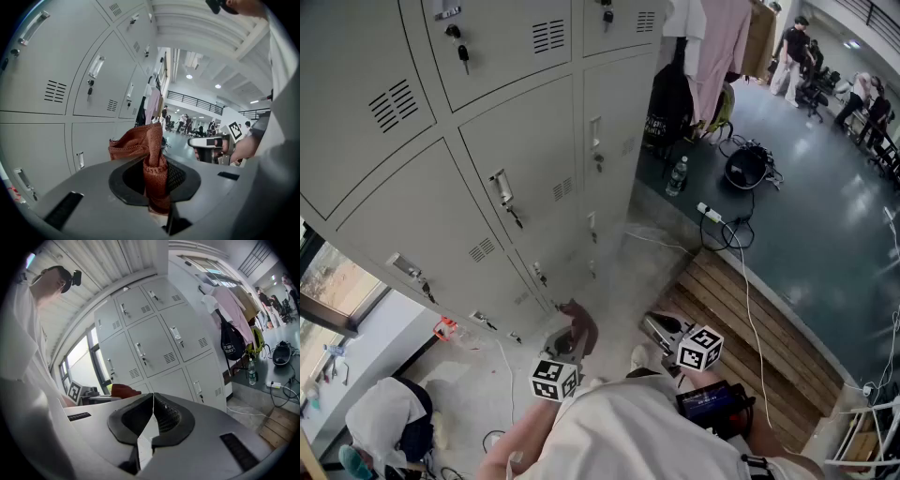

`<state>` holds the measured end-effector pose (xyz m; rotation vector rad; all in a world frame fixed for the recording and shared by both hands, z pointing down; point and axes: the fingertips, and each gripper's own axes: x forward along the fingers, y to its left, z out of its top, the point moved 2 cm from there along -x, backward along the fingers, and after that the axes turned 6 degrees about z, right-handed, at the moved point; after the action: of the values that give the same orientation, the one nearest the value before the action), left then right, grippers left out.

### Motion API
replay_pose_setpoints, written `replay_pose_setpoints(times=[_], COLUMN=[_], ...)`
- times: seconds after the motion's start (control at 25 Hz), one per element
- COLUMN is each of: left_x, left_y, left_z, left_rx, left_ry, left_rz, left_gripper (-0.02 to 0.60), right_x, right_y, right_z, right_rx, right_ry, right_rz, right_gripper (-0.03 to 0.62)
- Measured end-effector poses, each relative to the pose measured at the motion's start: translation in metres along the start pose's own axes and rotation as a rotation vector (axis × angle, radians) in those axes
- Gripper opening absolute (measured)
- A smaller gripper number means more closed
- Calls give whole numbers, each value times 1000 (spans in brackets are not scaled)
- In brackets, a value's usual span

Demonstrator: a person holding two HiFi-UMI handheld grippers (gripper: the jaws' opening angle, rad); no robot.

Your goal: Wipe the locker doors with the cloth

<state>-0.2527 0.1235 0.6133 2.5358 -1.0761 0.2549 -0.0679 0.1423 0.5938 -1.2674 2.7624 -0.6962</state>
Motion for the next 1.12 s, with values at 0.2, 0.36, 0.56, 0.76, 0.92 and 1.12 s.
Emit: replay_pose_setpoints(times=[0.2, 0.36, 0.56, 0.76, 0.92, 1.12], left_x=[8, 23, 59, 115, 153, 196], left_y=[6, 8, -1, -21, -30, -37], left_z=[2, 9, 20, 44, 63, 87], left_rx=[10, 16, 22, 39, 45, 48], left_ry=[11, 13, 36, 36, 31, 19], left_rz=[15, 43, 61, 50, 80, 130], left_gripper=[41, 41, 41, 41, 41, 41], right_x=[13, 20, 22, 11, 1, -9], right_y=[-11, -31, -67, -121, -162, -211], right_z=[5, 10, 28, 50, 72, 101], right_rx=[-6, -6, -21, -23, -38, -79], right_ry=[6, 10, 22, 29, 37, 64], right_rz=[27, 56, 84, 87, 107, 141], right_gripper=[17, 17, 17, 17, 17, 17])
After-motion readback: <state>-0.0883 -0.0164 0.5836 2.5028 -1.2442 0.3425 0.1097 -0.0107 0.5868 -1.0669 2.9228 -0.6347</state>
